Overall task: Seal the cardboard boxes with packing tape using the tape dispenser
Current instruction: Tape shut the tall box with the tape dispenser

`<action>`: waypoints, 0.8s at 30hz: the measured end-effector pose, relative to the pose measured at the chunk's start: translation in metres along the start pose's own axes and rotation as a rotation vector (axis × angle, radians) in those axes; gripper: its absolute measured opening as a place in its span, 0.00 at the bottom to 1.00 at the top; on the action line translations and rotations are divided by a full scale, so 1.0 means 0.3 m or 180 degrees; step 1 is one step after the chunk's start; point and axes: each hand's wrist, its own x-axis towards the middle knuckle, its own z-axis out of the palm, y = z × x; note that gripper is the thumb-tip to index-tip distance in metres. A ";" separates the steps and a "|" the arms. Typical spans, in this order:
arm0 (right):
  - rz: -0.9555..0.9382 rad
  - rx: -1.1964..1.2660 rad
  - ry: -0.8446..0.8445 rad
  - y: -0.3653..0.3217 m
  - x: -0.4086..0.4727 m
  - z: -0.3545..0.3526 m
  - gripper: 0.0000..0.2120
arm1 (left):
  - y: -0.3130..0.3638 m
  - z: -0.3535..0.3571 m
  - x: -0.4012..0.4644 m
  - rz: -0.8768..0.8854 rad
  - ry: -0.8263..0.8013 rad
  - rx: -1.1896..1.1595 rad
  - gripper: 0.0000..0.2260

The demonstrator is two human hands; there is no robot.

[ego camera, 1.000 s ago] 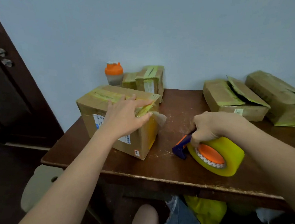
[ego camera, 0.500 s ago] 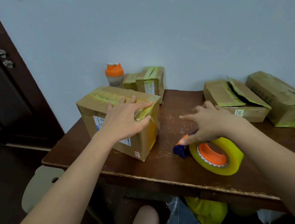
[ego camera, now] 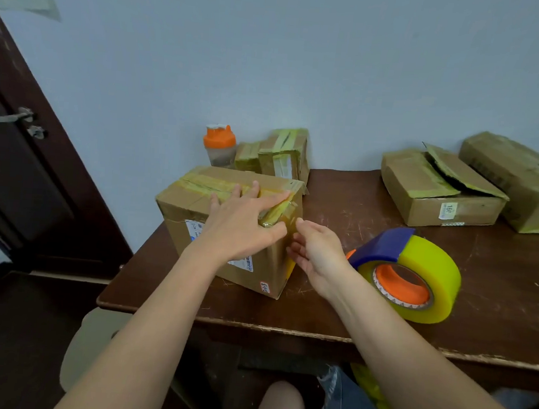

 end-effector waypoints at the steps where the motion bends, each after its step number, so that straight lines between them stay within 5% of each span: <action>1: -0.0073 0.0090 0.0002 -0.002 -0.003 0.000 0.19 | -0.002 0.001 0.001 0.0013 0.0008 0.0007 0.26; 9: -0.0664 -0.0605 -0.0285 -0.042 -0.004 0.000 0.09 | -0.005 0.011 0.005 0.0050 0.0074 0.0112 0.25; 24: -0.0464 -0.0106 0.0001 0.013 0.039 -0.008 0.10 | -0.012 0.025 0.006 0.0092 0.0113 0.0119 0.28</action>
